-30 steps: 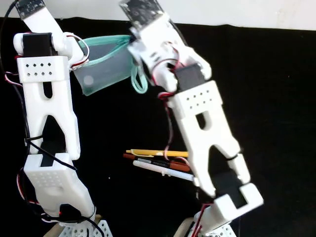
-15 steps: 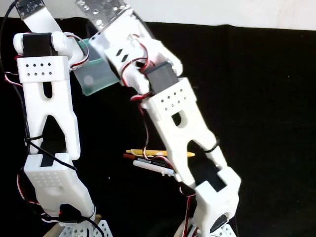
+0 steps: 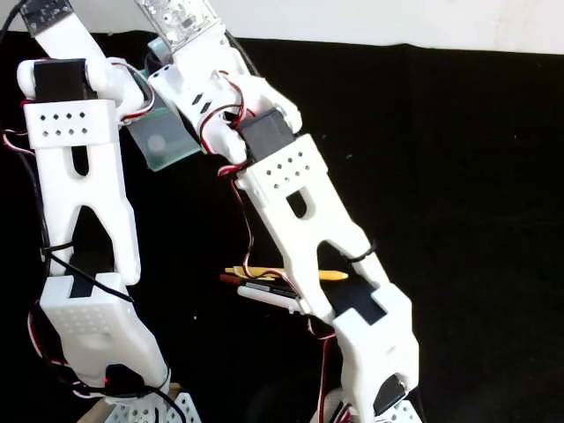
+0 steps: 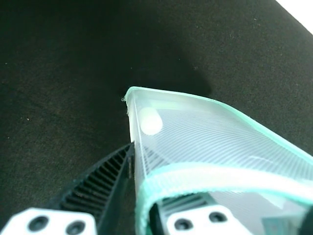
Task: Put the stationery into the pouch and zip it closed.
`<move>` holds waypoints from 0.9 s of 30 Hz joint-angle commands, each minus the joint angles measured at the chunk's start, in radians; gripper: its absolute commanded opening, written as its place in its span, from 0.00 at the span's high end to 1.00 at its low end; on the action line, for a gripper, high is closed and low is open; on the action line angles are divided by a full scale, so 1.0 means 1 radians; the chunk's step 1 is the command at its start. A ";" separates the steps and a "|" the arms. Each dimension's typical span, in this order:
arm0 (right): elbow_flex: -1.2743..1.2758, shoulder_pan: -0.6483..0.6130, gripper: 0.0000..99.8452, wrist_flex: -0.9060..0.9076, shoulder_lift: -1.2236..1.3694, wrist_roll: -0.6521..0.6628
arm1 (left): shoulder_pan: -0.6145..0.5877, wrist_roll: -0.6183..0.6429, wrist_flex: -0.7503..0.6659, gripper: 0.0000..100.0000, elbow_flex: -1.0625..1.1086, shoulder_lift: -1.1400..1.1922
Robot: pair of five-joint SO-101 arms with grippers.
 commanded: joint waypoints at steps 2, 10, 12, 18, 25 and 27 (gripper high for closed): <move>-0.044 0.024 0.99 0.016 0.007 -0.014 | -0.027 -0.008 -0.015 0.99 -0.005 0.016; -0.044 0.019 0.99 0.113 0.005 -0.005 | -0.027 -0.008 -0.015 0.99 -0.005 0.021; -0.044 0.019 0.99 0.127 0.005 -0.005 | -0.027 -0.008 -0.015 0.99 -0.005 0.021; -0.045 0.018 0.99 0.133 0.005 -0.005 | -0.027 -0.008 -0.015 0.99 -0.005 0.021; -0.045 0.018 0.82 0.139 0.005 -0.005 | -0.027 -0.008 -0.015 0.99 -0.005 0.021; -0.045 0.018 0.78 0.139 0.005 -0.005 | -0.027 -0.008 -0.015 0.99 -0.005 0.021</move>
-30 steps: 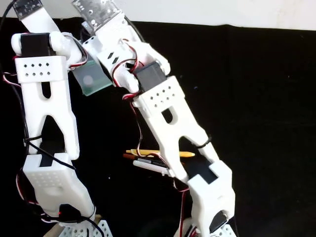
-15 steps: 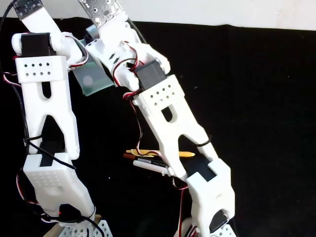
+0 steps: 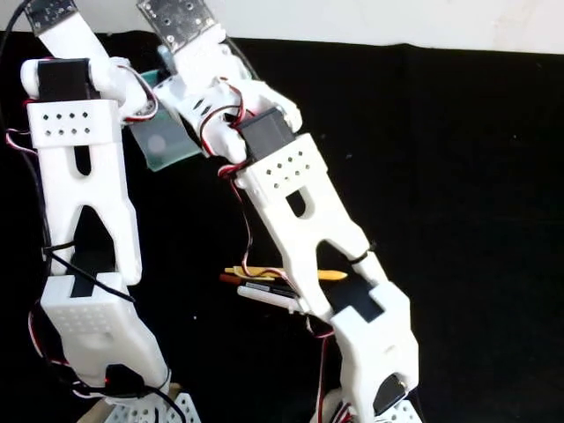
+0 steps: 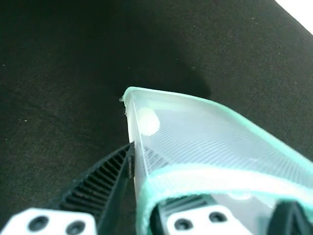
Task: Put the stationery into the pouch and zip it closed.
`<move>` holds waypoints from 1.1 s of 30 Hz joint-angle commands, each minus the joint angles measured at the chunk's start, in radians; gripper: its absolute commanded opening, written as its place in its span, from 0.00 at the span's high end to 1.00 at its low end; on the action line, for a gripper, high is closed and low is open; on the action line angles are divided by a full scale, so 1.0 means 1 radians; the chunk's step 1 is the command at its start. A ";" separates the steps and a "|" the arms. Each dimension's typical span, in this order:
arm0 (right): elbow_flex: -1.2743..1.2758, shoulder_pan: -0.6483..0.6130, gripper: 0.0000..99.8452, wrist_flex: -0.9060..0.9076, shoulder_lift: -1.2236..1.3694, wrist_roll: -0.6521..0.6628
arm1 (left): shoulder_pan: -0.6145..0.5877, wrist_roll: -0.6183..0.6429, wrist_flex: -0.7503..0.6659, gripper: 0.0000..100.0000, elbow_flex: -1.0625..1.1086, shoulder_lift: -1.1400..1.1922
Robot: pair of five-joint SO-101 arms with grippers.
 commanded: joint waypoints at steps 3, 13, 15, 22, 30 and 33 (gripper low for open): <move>-0.016 0.018 0.77 0.004 -0.010 0.002 | -0.027 -0.006 -0.014 0.99 -0.005 0.021; -0.094 0.008 0.77 0.004 -0.008 0.002 | -0.027 -0.006 -0.014 0.99 -0.005 0.022; -0.148 0.001 0.77 0.005 -0.008 0.002 | -0.027 -0.006 -0.014 0.99 -0.005 0.022; -0.269 -0.028 0.77 0.125 -0.005 0.002 | -0.027 -0.006 -0.014 0.99 -0.005 0.022; -0.351 -0.005 0.77 0.203 -0.007 0.002 | -0.027 -0.006 -0.014 0.99 -0.005 0.022; -0.404 0.022 0.77 0.263 -0.007 0.002 | -0.027 -0.006 -0.014 0.99 -0.005 0.022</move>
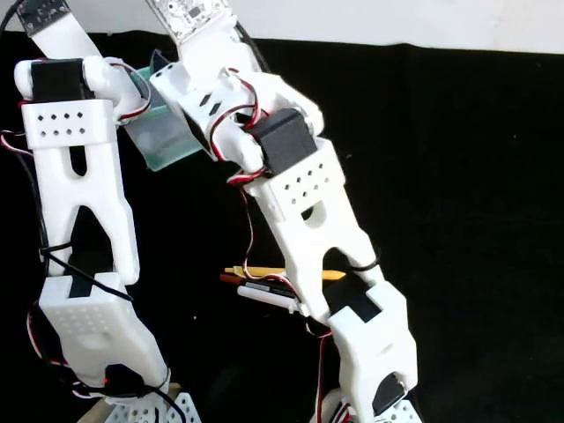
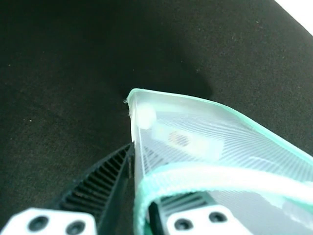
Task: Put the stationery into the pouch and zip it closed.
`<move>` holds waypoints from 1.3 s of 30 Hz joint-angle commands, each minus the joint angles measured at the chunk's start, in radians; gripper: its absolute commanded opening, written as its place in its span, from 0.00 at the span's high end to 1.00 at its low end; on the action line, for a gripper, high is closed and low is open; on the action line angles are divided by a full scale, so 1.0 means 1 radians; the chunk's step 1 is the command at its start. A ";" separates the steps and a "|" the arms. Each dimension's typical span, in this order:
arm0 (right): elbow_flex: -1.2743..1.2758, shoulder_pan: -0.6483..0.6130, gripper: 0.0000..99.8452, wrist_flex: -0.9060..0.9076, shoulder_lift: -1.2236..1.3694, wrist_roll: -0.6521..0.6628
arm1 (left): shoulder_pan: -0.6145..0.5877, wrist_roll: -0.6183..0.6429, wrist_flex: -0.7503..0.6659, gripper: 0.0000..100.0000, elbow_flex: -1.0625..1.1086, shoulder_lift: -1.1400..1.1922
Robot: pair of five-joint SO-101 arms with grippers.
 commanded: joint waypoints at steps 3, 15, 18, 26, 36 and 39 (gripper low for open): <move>-0.127 0.071 0.77 0.162 -0.010 0.000 | -0.016 -0.005 -0.014 0.99 -0.005 0.021; -0.275 0.120 0.77 0.544 -0.005 0.000 | -0.013 -0.005 -0.014 0.99 -0.005 0.021; -0.263 0.122 0.77 0.555 -0.002 0.000 | -0.012 -0.005 -0.014 0.99 -0.005 0.022; 0.058 0.114 0.77 0.555 -0.001 0.002 | -0.012 -0.005 -0.014 0.99 -0.005 0.022; 0.461 0.039 0.77 0.555 -0.001 0.092 | -0.012 -0.005 -0.014 0.99 -0.005 0.022; 0.504 0.031 0.77 0.552 -0.001 0.092 | -0.012 -0.005 -0.014 0.99 -0.004 0.022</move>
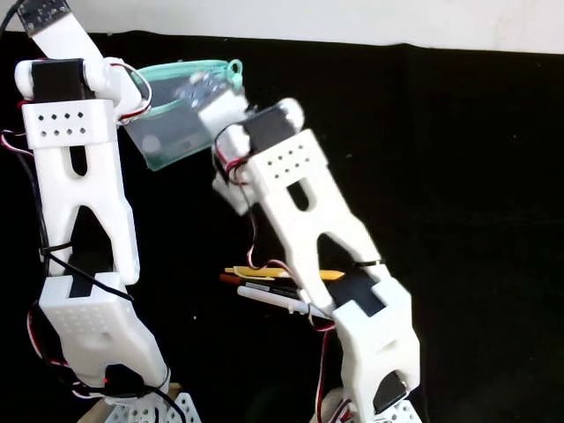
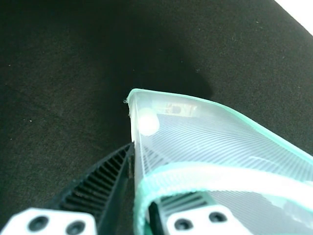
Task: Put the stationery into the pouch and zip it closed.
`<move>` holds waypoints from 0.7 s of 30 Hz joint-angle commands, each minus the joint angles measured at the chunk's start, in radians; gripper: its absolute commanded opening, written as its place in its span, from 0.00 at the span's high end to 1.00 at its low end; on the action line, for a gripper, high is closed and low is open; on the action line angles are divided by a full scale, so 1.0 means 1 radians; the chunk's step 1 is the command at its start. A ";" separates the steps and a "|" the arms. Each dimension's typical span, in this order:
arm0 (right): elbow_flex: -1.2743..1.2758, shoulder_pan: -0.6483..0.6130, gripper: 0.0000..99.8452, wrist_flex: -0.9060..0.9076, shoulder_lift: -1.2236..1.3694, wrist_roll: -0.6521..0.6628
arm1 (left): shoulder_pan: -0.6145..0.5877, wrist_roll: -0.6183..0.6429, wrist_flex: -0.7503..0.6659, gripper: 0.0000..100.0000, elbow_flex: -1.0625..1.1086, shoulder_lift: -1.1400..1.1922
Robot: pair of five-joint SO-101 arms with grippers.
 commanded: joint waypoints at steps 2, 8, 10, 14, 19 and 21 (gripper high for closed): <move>0.019 -0.008 0.77 0.007 -0.008 0.017 | -0.012 -0.005 -0.014 0.99 -0.004 0.021; 0.019 -0.008 0.77 0.010 -0.013 0.017 | -0.013 -0.005 -0.014 0.99 -0.004 0.021; 0.027 -0.010 0.77 0.010 -0.027 0.012 | -0.015 -0.005 -0.014 0.99 -0.004 0.021; 0.085 -0.022 0.77 0.010 -0.124 0.011 | -0.015 -0.005 -0.014 0.99 -0.004 0.021; 0.302 -0.051 0.77 0.007 -0.252 0.015 | -0.013 -0.005 -0.014 0.99 -0.004 0.021; 0.364 -0.056 0.77 -0.013 -0.277 0.017 | -0.012 -0.005 -0.014 0.99 -0.004 0.021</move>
